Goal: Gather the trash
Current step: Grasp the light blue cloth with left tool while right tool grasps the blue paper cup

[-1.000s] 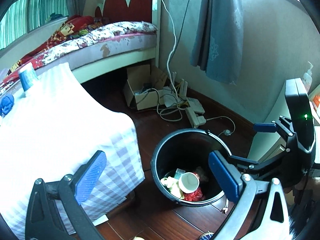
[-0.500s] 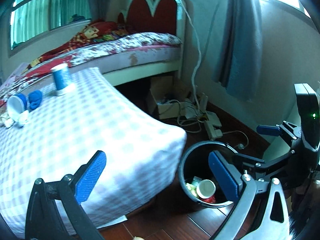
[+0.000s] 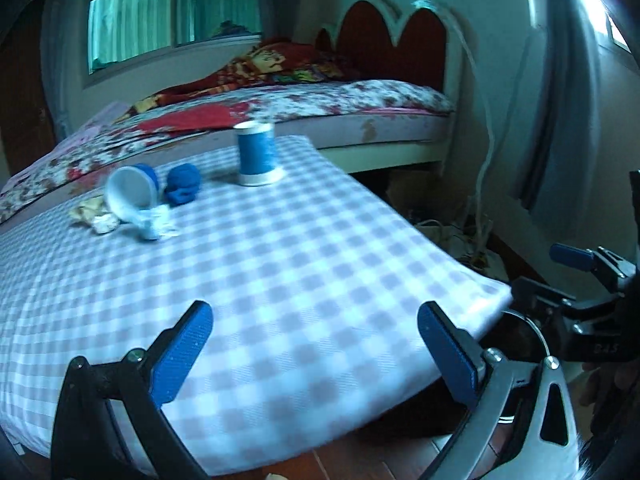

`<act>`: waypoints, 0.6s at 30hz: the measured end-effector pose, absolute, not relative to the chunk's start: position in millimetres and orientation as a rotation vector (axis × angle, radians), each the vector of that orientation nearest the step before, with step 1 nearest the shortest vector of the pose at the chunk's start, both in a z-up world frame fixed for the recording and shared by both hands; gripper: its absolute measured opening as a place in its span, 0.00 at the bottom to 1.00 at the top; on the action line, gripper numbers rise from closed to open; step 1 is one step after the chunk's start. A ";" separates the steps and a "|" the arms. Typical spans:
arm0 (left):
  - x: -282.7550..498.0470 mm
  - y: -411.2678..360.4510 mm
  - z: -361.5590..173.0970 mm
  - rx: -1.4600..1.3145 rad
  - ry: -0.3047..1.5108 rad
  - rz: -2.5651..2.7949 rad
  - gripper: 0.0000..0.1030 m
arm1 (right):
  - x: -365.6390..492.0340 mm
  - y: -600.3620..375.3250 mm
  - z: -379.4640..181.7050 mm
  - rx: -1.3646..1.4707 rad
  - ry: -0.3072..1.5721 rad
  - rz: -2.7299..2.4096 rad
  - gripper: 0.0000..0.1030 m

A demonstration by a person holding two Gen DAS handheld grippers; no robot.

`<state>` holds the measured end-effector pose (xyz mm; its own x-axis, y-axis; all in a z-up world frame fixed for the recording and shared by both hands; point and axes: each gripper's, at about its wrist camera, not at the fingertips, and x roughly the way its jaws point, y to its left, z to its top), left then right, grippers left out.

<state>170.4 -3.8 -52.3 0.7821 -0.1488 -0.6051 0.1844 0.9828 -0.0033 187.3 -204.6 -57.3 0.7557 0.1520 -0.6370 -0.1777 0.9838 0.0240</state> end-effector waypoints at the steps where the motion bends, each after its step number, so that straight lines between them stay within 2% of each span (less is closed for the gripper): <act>1: 176.5 8.2 -50.6 0.049 0.652 -0.145 0.99 | 193.5 -197.1 -56.6 -0.029 0.703 0.205 0.99; 9: 241.3 90.0 -47.8 -0.031 0.685 0.027 0.98 | 256.9 -133.8 -53.3 -0.084 0.804 0.294 0.99; 11: 265.8 109.4 -51.7 -0.067 0.702 0.058 0.93 | 278.5 -119.4 -50.6 -0.100 0.815 0.310 0.99; 13: 292.4 126.4 -60.0 -0.111 0.739 0.068 0.82 | 302.8 -106.9 -47.2 -0.113 0.814 0.314 0.99; 15: 312.2 135.2 -67.9 -0.144 0.773 0.069 0.76 | 328.8 -95.8 -46.2 -0.118 0.815 0.319 0.99; 18: 336.0 139.5 -82.9 -0.159 0.833 0.066 0.71 | 367.8 -80.3 -51.7 -0.116 0.830 0.330 0.99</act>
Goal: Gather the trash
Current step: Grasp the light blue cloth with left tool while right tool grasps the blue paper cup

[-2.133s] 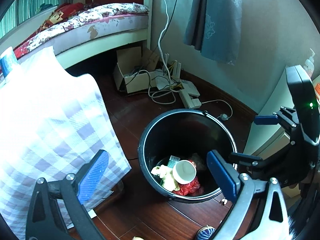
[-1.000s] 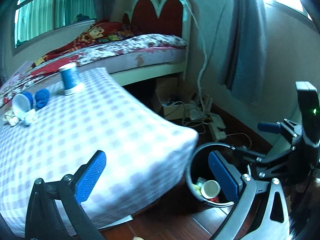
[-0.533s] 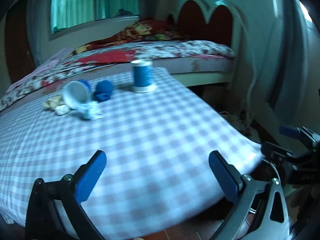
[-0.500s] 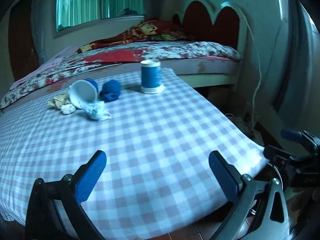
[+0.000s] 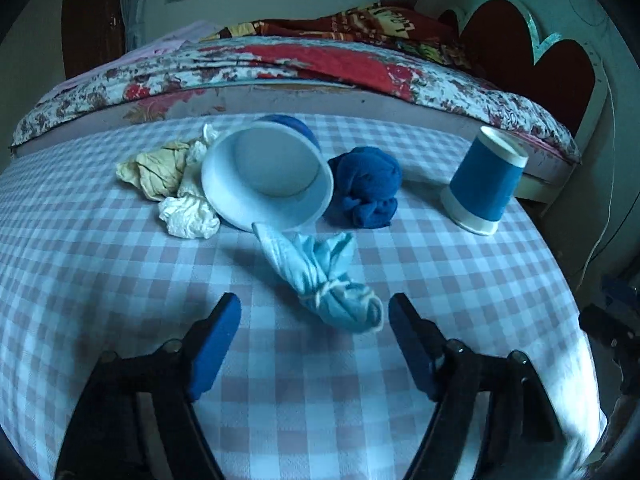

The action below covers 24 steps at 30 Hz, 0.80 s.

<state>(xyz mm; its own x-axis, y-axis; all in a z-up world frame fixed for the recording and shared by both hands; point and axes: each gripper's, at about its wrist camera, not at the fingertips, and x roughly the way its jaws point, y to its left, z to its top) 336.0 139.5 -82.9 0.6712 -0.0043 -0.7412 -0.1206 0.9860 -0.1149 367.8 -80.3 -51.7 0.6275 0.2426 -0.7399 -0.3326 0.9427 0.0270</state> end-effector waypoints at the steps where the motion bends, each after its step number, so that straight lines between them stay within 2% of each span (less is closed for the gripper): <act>1: 342.8 140.1 -87.2 -0.163 0.854 0.063 0.64 | 378.9 -76.6 -53.5 -0.115 0.835 0.337 0.99; 4: 355.6 140.8 -87.2 -0.174 0.865 0.049 0.51 | 409.7 -60.2 -59.9 -0.124 0.841 0.340 0.99; 5: 360.1 139.4 -87.9 -0.160 0.873 0.047 0.49 | 418.5 -55.4 -61.5 -0.123 0.845 0.347 0.99; 6: 362.4 138.3 -88.0 -0.152 0.872 0.036 0.38 | 426.9 -50.4 -62.6 -0.125 0.846 0.349 0.99; 7: 363.2 137.8 -87.6 -0.145 0.871 0.027 0.30 | 434.7 -45.6 -62.5 -0.127 0.840 0.347 0.99; 10: 360.9 141.6 -86.2 -0.162 0.851 0.006 0.26 | 454.3 -32.1 -60.6 -0.120 0.832 0.353 0.99; 14: 360.6 145.1 -83.0 -0.177 0.830 0.003 0.26 | 475.0 -19.5 -55.4 -0.126 0.806 0.340 0.95; 16: 361.1 146.4 -82.8 -0.186 0.829 0.003 0.25 | 483.6 -16.4 -55.5 -0.122 0.811 0.342 0.86; 18: 359.3 146.6 -81.4 -0.187 0.821 0.002 0.25 | 488.6 -14.6 -57.2 -0.105 0.830 0.372 0.57; 24: 347.2 140.1 -76.1 -0.169 0.806 -0.012 0.25 | 456.9 -19.9 -46.5 -0.133 0.786 0.382 0.56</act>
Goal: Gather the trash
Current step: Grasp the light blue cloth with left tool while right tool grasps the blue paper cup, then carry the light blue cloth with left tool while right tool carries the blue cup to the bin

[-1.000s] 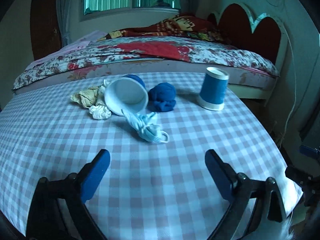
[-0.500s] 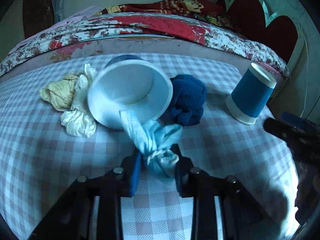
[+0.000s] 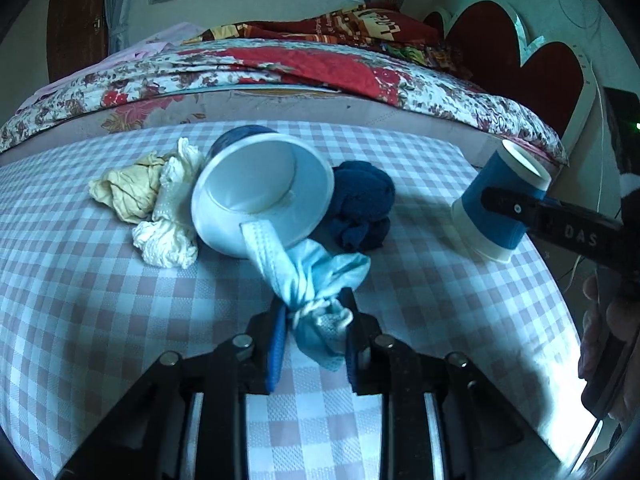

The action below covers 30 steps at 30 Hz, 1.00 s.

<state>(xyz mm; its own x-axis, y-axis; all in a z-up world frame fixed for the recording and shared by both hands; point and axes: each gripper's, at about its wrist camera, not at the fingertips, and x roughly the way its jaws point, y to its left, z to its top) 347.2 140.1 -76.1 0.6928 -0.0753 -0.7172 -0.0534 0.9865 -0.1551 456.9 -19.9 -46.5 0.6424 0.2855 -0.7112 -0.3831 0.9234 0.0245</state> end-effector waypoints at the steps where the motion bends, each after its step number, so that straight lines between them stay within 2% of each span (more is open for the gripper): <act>1: 343.5 138.1 -74.9 -0.169 0.803 -0.017 0.25 | 449.2 -22.2 -45.3 -0.137 0.781 0.388 0.56; 30: 193.7 30.1 5.6 0.013 0.642 -0.171 0.25 | 230.5 -149.8 23.6 -0.058 0.618 0.342 0.56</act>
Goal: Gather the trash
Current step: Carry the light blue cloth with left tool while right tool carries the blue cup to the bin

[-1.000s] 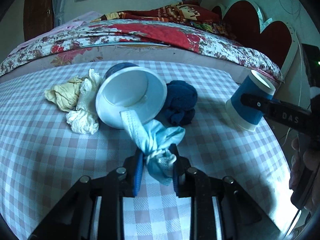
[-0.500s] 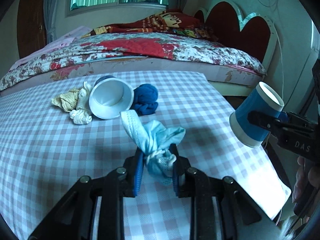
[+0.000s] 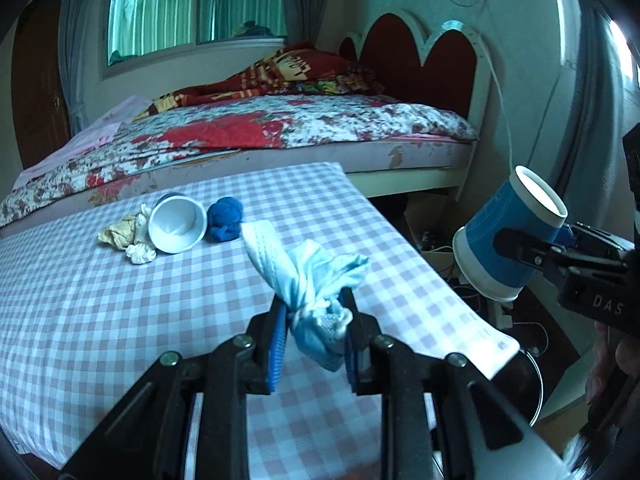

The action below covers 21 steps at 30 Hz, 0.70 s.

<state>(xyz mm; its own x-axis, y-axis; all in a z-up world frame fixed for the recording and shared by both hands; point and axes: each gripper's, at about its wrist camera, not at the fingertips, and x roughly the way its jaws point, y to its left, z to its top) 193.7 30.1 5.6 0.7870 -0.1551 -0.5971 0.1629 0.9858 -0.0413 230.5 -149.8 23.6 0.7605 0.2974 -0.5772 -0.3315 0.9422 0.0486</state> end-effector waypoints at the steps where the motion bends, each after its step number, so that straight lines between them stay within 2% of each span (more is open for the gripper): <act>1: 187.3 23.4 8.4 0.021 0.635 -0.180 0.25 | 224.4 -155.8 24.9 -0.054 0.612 0.337 0.56; 7: 168.8 -13.7 14.2 0.061 0.610 -0.240 0.25 | 194.2 -193.1 22.3 -0.039 0.595 0.307 0.56; 21: 149.7 -77.1 -11.1 0.117 0.630 -0.382 0.25 | 158.0 -257.6 -21.2 0.003 0.623 0.255 0.56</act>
<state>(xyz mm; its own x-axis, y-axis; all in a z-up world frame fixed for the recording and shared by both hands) 149.7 -77.1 -11.1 0.7413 -0.3121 -0.5941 0.3823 0.9240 -0.0084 158.0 -257.6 -21.2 0.7818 0.2369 -0.5768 -0.2350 0.9688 0.0794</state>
